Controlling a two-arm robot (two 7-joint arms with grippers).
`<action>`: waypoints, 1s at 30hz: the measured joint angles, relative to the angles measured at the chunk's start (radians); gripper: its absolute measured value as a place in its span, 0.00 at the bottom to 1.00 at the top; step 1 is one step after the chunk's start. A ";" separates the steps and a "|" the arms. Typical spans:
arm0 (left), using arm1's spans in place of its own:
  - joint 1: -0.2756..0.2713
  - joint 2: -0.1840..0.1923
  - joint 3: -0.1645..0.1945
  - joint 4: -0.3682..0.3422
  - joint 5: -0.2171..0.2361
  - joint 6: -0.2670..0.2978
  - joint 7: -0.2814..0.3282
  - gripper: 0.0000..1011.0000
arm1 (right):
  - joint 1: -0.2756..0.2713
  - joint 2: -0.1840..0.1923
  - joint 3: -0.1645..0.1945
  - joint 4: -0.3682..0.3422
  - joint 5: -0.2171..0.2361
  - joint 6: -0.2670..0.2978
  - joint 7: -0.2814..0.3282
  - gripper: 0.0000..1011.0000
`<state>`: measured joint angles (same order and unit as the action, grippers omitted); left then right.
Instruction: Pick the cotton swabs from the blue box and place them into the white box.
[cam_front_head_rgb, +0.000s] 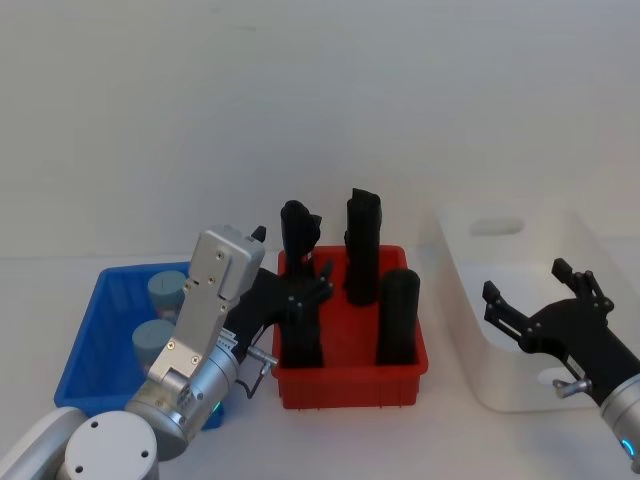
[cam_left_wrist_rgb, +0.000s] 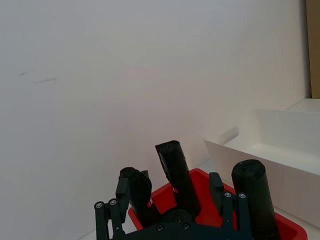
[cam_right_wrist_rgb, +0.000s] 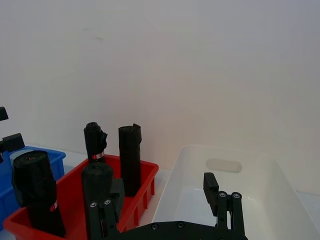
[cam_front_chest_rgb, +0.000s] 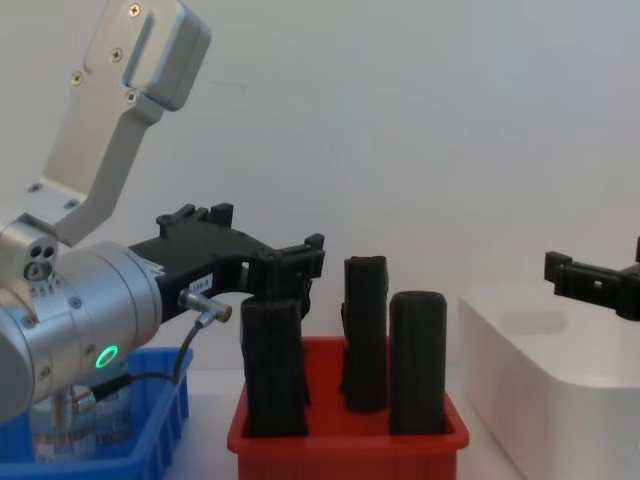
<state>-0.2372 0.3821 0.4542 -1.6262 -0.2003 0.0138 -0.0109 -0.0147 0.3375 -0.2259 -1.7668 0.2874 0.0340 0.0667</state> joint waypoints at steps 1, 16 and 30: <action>0.000 0.000 0.000 0.000 0.000 0.000 0.000 0.99 | 0.000 0.000 0.000 0.000 0.000 0.000 0.000 0.99; 0.000 0.000 0.000 0.000 0.000 0.000 0.000 0.99 | 0.000 0.000 0.000 0.000 0.000 0.000 0.000 0.99; 0.000 0.000 0.000 0.000 0.000 0.000 0.000 0.99 | 0.000 0.000 0.000 0.000 0.000 0.000 0.000 0.99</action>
<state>-0.2372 0.3821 0.4542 -1.6262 -0.2004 0.0138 -0.0110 -0.0147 0.3374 -0.2258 -1.7668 0.2873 0.0340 0.0667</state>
